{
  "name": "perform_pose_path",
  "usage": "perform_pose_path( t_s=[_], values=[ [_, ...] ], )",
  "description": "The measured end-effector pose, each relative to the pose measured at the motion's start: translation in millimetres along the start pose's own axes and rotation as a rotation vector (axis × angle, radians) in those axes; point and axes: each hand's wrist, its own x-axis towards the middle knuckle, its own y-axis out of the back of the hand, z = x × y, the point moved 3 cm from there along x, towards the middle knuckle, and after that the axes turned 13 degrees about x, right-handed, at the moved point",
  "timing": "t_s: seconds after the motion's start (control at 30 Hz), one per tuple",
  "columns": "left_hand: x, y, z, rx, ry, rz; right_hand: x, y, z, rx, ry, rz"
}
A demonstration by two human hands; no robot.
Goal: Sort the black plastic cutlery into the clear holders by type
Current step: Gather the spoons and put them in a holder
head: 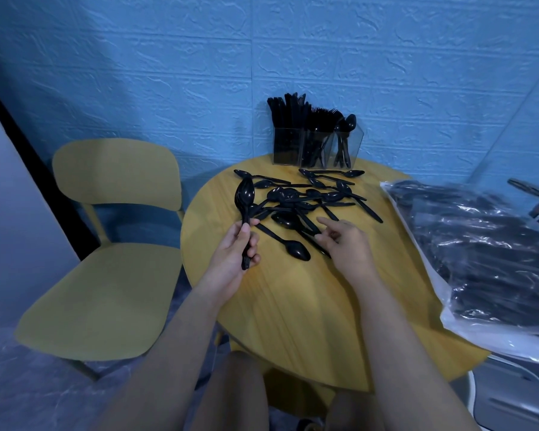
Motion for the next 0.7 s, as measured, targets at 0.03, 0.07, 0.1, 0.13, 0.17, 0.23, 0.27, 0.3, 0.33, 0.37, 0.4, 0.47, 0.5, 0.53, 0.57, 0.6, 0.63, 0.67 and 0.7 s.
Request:
perform_pose_path(
  t_s=[0.03,0.07,0.1,0.13,0.17,0.23,0.27,0.3,0.33,0.37,0.4,0.47,0.5,0.53,0.57,0.6,0.63,0.67,0.7],
  values=[
    [0,0,0,-0.006,0.002,0.001,-1,0,-3,0.069,-0.018,0.006],
    [0,0,1,-0.007,0.003,0.003,-2,1,-6,0.118,-0.028,0.015],
    [0,0,1,-0.004,0.003,0.004,-2,1,-8,0.168,-0.041,0.03],
    [0,0,1,0.002,0.002,0.007,-3,2,-11,0.228,-0.055,0.049],
    [0,-1,1,0.01,0.0,0.01,-4,2,-13,0.305,-0.074,0.071],
    [-1,-2,2,0.039,-0.01,0.019,-7,-1,-19,0.506,-0.119,0.092],
    [-1,-3,2,0.058,-0.015,0.021,-8,-4,-22,0.608,-0.137,0.081],
    [-2,-3,2,0.071,-0.02,0.022,-9,-8,-26,0.688,-0.147,0.052],
    [-2,-3,3,0.076,-0.024,0.024,-10,-13,-30,0.737,-0.142,0.007],
    [-2,-4,3,0.079,-0.025,0.024,-11,-19,-34,0.761,-0.126,-0.042],
    [-2,-4,3,0.086,-0.026,0.025,-11,-26,-37,0.766,-0.101,-0.091],
    [-3,-4,3,0.115,-0.027,0.029,-11,-38,-44,0.746,-0.043,-0.178],
    [-4,-5,3,0.123,-0.032,0.021,-11,-44,-46,0.724,-0.016,-0.209],
    [-4,-5,4,0.127,-0.039,0.007,-12,-49,-47,0.689,0.012,-0.225],
    [-5,-6,4,0.123,-0.044,-0.011,-12,-54,-48,0.642,0.038,-0.221],
    [-5,-6,5,0.124,-0.049,-0.025,-13,-57,-48,0.584,0.064,-0.199],
    [-6,-6,6,0.132,-0.053,-0.036,-13,-59,-48,0.52,0.087,-0.165],
    [-6,-6,6,0.143,-0.054,-0.045,-14,-59,-49,0.466,0.111,-0.134],
    [-5,-6,6,0.145,-0.051,-0.051,-15,-59,-50,0.43,0.131,-0.118]
  ],
)
